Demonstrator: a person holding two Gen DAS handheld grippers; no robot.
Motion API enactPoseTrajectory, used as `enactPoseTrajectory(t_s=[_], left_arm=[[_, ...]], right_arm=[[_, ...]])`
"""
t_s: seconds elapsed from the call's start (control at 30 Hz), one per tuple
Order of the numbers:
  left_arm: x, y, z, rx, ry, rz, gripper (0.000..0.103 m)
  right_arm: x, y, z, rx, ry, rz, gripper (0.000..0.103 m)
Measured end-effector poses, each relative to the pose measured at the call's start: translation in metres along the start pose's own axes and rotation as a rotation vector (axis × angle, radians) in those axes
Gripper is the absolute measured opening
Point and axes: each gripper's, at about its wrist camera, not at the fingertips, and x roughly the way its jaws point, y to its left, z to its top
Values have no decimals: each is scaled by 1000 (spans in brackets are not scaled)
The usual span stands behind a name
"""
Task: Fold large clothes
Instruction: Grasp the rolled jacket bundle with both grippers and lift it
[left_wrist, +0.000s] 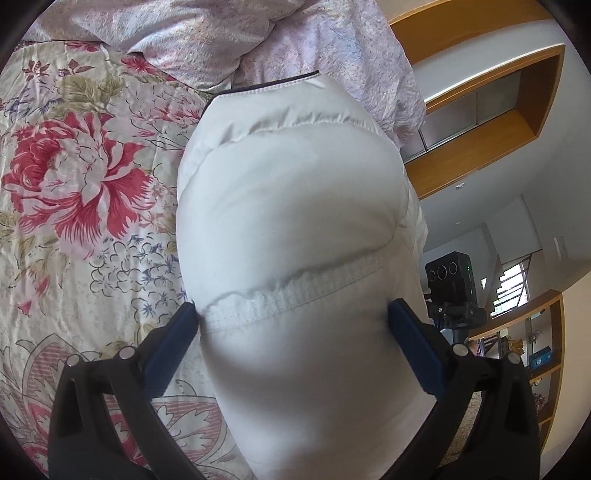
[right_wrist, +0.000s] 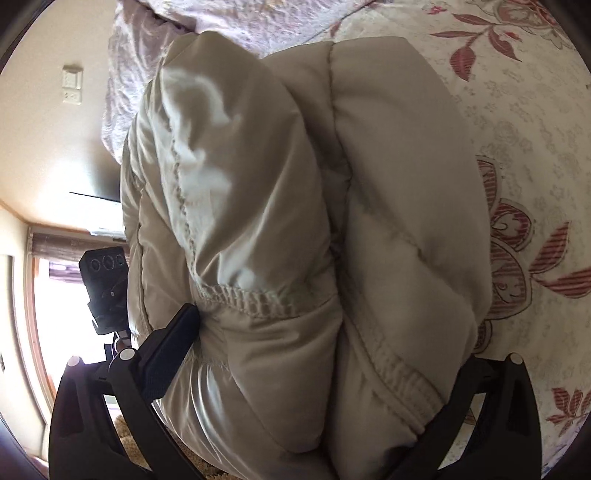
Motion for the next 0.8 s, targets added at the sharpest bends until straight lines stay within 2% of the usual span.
enactPoseTrajectory(t_s=[0.13,0.3,0.43,0.6,0.8], left_arm=[[-1,6,-6,-26,14,-48,101],[0,21,-16,-107,40,-118,101],[6,22,-16,-120,34,-116,101],[11,19,-15,-135,24,-111,101],[12,3,-18,-109,15,-94,100]], right_arm=[[2,-1,3,1,5,7,102],[6,4,6,-9,16,4,102],[4,-3,12,-12,13,17,102],[4,-7,0,-27,-43,29,102],[10,-12,-11,-53,-81,122,102]])
